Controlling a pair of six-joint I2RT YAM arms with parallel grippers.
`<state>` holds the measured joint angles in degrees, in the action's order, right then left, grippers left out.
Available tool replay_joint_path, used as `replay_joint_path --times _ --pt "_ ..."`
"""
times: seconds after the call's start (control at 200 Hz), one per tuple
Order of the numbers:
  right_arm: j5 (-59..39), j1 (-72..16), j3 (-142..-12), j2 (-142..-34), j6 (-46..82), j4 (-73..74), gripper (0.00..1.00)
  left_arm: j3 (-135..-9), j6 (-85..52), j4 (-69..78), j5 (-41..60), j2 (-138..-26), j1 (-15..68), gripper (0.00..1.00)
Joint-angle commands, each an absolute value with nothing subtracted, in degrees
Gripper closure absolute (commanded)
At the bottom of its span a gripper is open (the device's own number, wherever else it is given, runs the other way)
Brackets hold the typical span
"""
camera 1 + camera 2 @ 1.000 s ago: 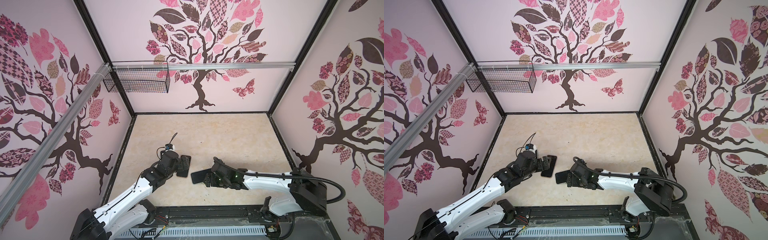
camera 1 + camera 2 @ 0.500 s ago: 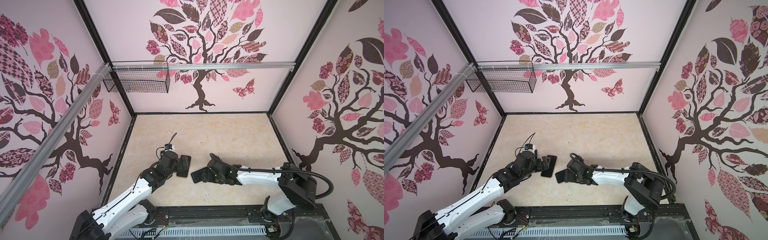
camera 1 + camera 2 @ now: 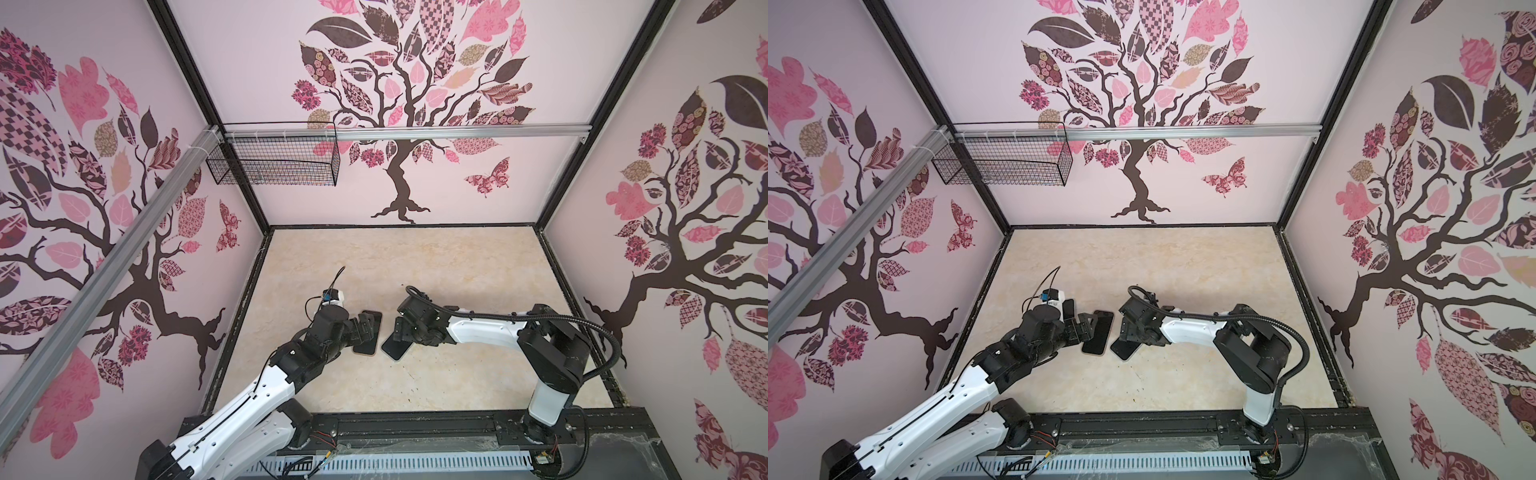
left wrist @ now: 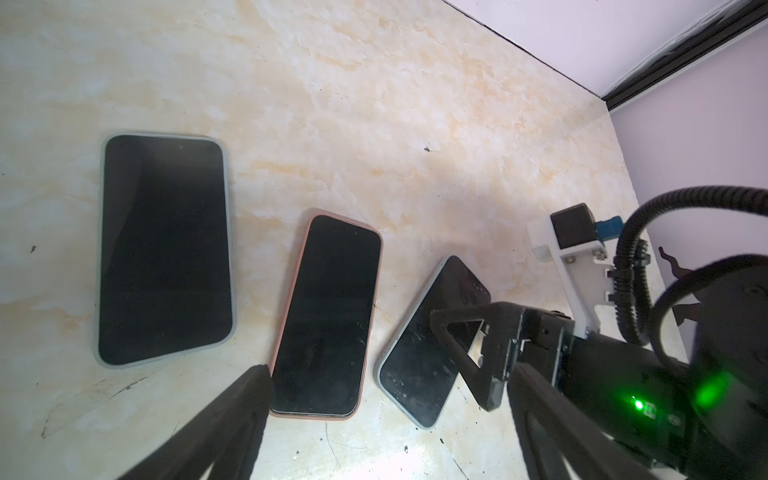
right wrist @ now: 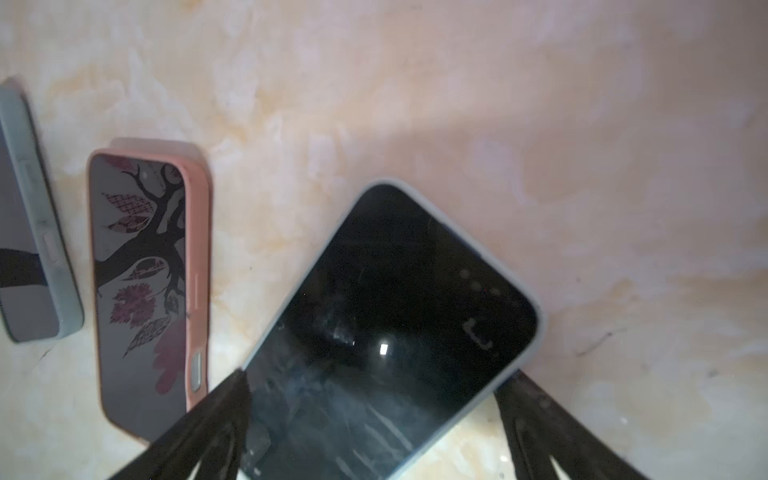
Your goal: Take the phone out of the phone case
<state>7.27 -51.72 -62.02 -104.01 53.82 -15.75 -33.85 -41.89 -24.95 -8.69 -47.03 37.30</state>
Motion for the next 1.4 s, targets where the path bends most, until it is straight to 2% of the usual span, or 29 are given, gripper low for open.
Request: replay_joint_path --times 0.0,0.475,0.885,1.395 --pt "10.87 -51.69 -66.61 -108.91 55.99 -23.73 0.05 -31.50 -44.00 -25.99 -8.70 -44.49 36.86 0.07" --pt "18.46 -51.46 -87.93 -123.09 54.86 -37.60 0.08 -30.24 -44.21 -30.80 -8.49 -37.25 33.23 0.07" --pt "18.75 -50.86 -99.58 -131.37 52.82 -45.09 0.05 -29.65 -44.73 -33.58 -9.67 -33.54 33.14 0.07" --pt "16.81 -50.80 -98.66 -128.95 52.75 -44.32 0.25 -30.41 -44.26 -34.60 -10.48 -33.70 33.22 0.08"
